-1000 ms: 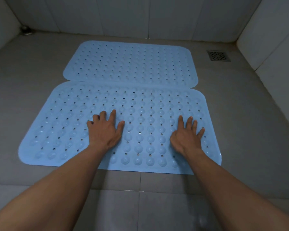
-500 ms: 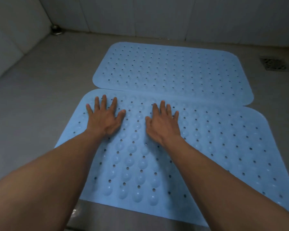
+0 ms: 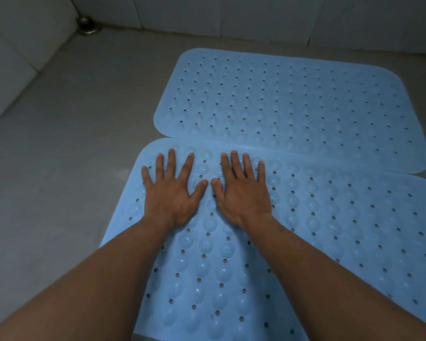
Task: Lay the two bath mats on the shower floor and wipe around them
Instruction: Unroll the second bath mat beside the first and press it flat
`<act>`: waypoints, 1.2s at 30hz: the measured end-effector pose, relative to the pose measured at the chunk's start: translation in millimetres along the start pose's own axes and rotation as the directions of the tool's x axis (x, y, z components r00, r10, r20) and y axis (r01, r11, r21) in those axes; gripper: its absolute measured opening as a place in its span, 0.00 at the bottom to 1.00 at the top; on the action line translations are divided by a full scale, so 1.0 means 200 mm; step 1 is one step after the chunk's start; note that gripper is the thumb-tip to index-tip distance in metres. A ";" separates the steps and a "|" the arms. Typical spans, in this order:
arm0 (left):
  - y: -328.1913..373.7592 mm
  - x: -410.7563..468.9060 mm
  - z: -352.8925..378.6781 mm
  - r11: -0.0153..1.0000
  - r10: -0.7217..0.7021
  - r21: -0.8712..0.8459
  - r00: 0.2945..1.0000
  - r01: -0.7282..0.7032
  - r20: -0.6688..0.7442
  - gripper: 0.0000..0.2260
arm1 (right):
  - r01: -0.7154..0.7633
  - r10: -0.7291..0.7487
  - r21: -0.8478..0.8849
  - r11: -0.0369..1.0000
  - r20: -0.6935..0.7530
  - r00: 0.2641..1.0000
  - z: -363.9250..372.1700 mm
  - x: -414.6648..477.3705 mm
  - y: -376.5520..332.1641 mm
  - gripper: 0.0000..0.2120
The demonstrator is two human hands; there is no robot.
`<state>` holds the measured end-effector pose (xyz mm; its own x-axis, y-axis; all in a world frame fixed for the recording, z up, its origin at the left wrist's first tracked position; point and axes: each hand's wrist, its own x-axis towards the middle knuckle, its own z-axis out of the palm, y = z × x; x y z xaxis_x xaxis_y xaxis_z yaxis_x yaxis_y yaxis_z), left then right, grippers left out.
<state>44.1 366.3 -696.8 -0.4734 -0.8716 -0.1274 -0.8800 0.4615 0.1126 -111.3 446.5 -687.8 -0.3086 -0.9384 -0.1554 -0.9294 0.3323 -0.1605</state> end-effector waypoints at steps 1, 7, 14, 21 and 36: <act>0.00 0.00 0.00 1.000 0.001 -0.002 1.000 -0.001 0.000 0.32 | 0.000 0.000 0.001 1.000 -0.003 1.000 0.00 0.00 0.00 0.32; -0.01 0.02 0.00 1.000 0.016 -0.019 1.000 -0.016 0.001 0.31 | -0.012 0.012 0.031 0.999 0.003 1.000 0.00 0.01 0.00 0.31; 0.00 0.03 0.01 1.000 -0.010 -0.018 1.000 0.010 0.010 0.28 | -0.016 0.013 0.042 0.999 0.054 0.998 -0.01 0.02 0.00 0.29; 0.03 0.04 -0.06 0.999 -0.045 0.022 0.988 0.042 0.150 0.29 | 0.028 -0.048 0.126 0.992 0.161 0.986 -0.06 0.03 0.03 0.31; 0.83 -0.19 -0.07 0.992 0.129 -0.038 0.980 -0.124 0.150 0.31 | -0.224 0.220 0.111 0.968 0.045 0.974 -0.29 -0.44 0.89 0.31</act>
<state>-83.5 473.9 -659.1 -0.5832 -0.7703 -0.2579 -0.8121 0.5598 0.1646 -261.0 582.2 -647.2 -0.4961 -0.8371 -0.2303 -0.8085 0.5422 -0.2288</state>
